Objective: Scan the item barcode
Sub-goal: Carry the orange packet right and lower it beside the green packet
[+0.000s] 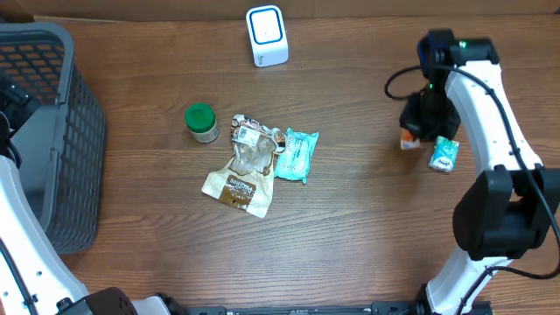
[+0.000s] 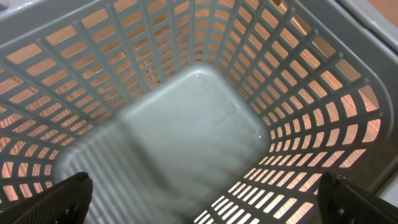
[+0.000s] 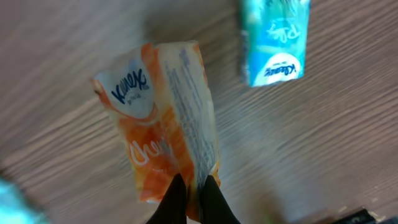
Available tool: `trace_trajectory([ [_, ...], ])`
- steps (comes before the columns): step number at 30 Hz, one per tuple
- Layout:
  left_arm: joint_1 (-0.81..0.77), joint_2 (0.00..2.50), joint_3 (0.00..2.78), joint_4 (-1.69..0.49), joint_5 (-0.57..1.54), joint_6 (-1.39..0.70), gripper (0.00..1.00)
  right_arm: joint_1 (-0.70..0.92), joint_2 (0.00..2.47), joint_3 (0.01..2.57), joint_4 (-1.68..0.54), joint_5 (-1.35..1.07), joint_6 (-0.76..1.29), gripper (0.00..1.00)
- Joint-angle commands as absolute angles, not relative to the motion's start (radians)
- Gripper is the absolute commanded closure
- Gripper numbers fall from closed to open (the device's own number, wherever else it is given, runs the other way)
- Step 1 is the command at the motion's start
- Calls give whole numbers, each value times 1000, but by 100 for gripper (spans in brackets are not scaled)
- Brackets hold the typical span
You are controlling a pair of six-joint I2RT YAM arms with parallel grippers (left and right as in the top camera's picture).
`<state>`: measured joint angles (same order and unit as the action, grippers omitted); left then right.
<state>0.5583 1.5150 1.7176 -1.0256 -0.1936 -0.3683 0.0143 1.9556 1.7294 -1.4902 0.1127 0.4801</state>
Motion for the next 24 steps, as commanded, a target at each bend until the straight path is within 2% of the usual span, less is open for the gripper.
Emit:
trace_trajectory([
  [1,562,1520,1736,-1024,-190,-389,0,-31,1953,1618,-1411,165,498,96],
  [6,562,1520,1736,-1024,-190,-389,0,-76,1953,1548,-1337,187,498,95],
  [7,562,1520,1736,-1024,-190,-389,0,-80,1953,1545,-1330,187,497,87],
  [10,562,1519,1736,-1024,-190,-389,0,-82,1953,1545,-1324,187,497,49],
  [12,562,1520,1736,-1024,-190,-389,0,-82,1953,1545,-1326,186,497,37],
  [17,562,1519,1736,-1024,-190,-389,0,-79,1953,1550,-1332,122,456,36],
  [24,562,1520,1736,-1024,-190,-389,0,-41,1953,1563,-1280,-224,363,41],
])
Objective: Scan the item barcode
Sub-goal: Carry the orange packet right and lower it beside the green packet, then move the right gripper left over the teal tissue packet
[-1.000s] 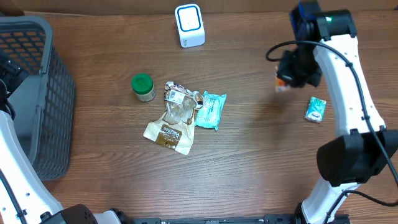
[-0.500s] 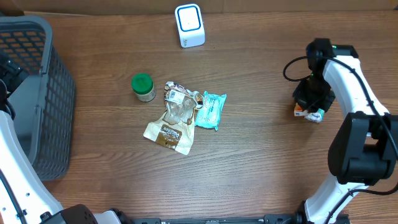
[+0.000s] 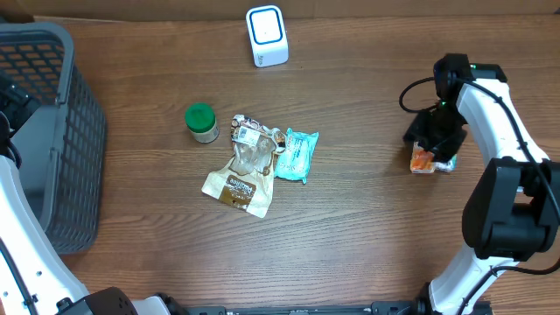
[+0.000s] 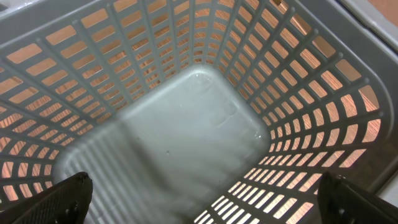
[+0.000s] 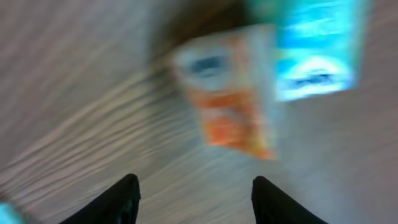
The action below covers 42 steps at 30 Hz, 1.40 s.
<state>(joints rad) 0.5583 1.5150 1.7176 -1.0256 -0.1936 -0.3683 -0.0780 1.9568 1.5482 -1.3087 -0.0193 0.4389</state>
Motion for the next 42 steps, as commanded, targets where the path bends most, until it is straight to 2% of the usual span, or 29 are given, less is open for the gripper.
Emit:
trace_trajectory([
  [1,562,1520,1736,-1024,-190,-389,0,-25,1953,1563,-1267,-239,362,41],
  [6,562,1520,1736,-1024,-190,-389,0,74,1953,1563,-1214,-270,366,41],
  [8,562,1520,1736,-1024,-190,-389,0,130,1953,1563,-1196,-291,366,45],
  [17,562,1520,1736,-1024,-189,-389,0,419,1954,1460,-963,-290,563,85],
  [20,562,1520,1736,-1024,-190,-389,1,494,1954,1400,-846,-290,665,95],
  [23,562,1520,1736,-1024,-190,-389,0,548,1955,1349,-733,-290,731,96],
  [31,562,1519,1736,-1024,-190,-389,0,628,1959,1262,-485,-266,738,96],
  [42,562,1520,1736,-1024,-190,-389,0,636,2018,1262,-480,-173,737,96],
])
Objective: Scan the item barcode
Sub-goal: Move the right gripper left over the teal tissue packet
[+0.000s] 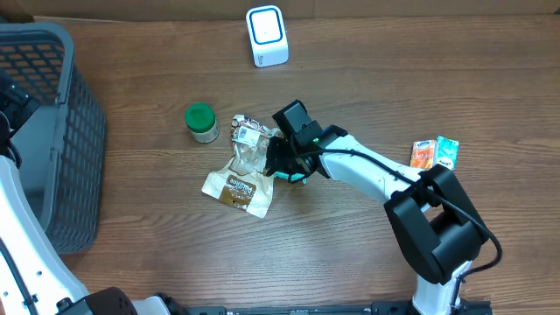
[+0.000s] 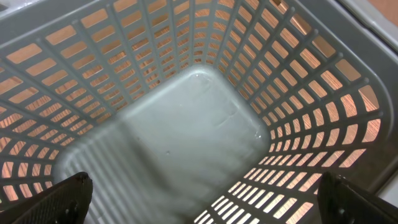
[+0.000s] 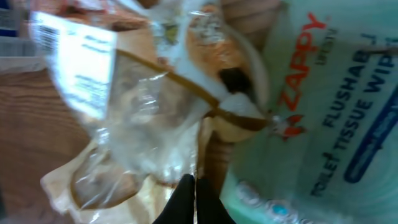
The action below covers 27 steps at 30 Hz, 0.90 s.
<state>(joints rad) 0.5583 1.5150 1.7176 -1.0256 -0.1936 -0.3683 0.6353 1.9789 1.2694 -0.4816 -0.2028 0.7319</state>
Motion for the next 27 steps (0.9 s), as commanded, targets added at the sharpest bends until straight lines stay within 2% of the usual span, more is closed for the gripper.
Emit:
trace_trajectory([
  [1,562,1519,1736,-1024,-189,-389,0,636,2021,1261,-480,-173,737,96],
  [3,562,1519,1736,-1024,-190,-389,0,636,2026,1261,-484,-172,737,95],
  [9,562,1519,1736,-1024,-190,-389,0,624,2026,1262,-575,-119,737,83],
  [14,562,1519,1736,-1024,-190,-389,0,550,2025,1281,-698,-151,728,82],
  [19,562,1520,1736,-1024,-190,-389,0,439,2025,1331,-845,-150,622,80],
  [27,562,1519,1736,-1024,-190,-389,0,317,2014,1343,-889,-177,470,76],
])
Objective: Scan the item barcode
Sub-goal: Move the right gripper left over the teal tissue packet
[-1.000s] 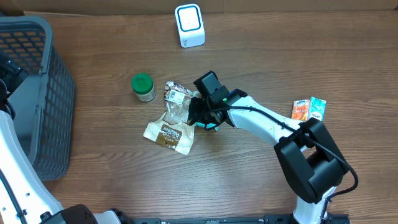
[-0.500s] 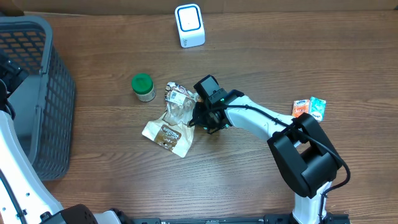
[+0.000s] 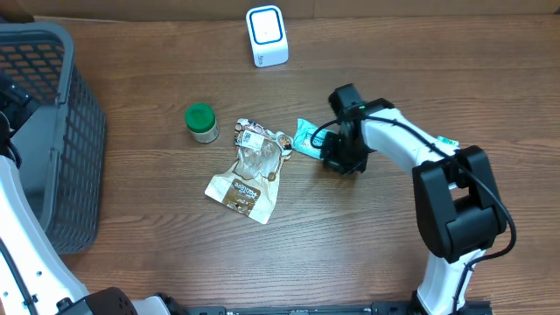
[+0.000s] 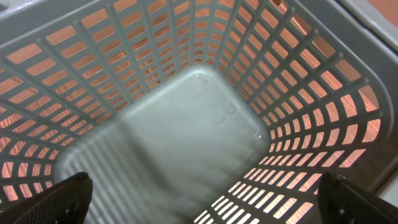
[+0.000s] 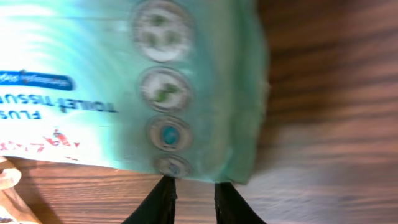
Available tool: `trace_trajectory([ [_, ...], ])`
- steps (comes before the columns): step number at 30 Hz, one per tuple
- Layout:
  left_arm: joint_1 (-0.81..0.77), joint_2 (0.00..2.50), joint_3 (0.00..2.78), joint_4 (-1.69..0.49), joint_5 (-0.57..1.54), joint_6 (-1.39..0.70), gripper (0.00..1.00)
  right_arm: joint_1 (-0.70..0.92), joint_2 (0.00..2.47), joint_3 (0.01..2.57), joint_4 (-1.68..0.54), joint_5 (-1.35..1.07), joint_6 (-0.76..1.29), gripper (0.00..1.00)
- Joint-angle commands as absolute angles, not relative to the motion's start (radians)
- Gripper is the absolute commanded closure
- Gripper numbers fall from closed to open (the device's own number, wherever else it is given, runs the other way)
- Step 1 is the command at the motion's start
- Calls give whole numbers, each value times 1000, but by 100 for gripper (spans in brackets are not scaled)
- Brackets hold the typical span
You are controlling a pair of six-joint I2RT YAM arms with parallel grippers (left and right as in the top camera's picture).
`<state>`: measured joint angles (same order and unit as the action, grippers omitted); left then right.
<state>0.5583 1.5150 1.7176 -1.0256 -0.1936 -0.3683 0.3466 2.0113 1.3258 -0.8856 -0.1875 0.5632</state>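
Note:
A teal flushable-wipes pack (image 3: 307, 137) lies tilted at mid-table and fills the top of the right wrist view (image 5: 130, 81). My right gripper (image 3: 328, 152) is at the pack's right end. Its two fingers (image 5: 163, 200) stand a little apart with the pack's near edge at their tips (image 5: 194, 198), gripping that edge. The white scanner with a blue ring (image 3: 267, 35) stands at the back edge. Over the grey basket (image 4: 186, 124), my left gripper (image 4: 205, 202) hangs wide open with nothing in it.
A clear and brown snack bag (image 3: 247, 171) lies just left of the wipes pack. A green-lidded jar (image 3: 202, 122) stands further left. The grey basket (image 3: 52, 131) fills the left edge. A sliver of a small teal tissue pack (image 3: 447, 141) shows behind the right arm.
My right gripper was shut with its tips at the seam between the snack bag and the wipes. Now it is further right, on the pack's right end. The pack has shifted right and turned.
First my right gripper was shut on an orange tissue pack at the far right. Then it stood open over that pack, set beside a teal one. Later it was at mid-table, shut by the snack bag and wipes. Now it grips the wipes pack. The left arm never moved.

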Motion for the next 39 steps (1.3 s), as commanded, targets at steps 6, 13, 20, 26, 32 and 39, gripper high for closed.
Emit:
trace_trajectory([
  [6,562,1520,1736,-1024,-190,-389,0,220,2003,1405,-923,-198,424,72],
  [13,562,1520,1736,-1024,-190,-389,0,150,2004,1436,-875,-488,301,55],
  [20,562,1520,1736,-1024,-190,-389,0,172,2021,1391,-805,-499,302,44],
  [26,562,1519,1736,-1024,-190,-389,0,176,2104,1378,-773,-471,309,45],
  [32,562,1520,1736,-1024,-190,-389,0,187,2154,1378,-767,-463,313,52],
  [39,562,1520,1736,-1024,-190,-389,0,228,2163,1378,-765,-323,363,78],
])
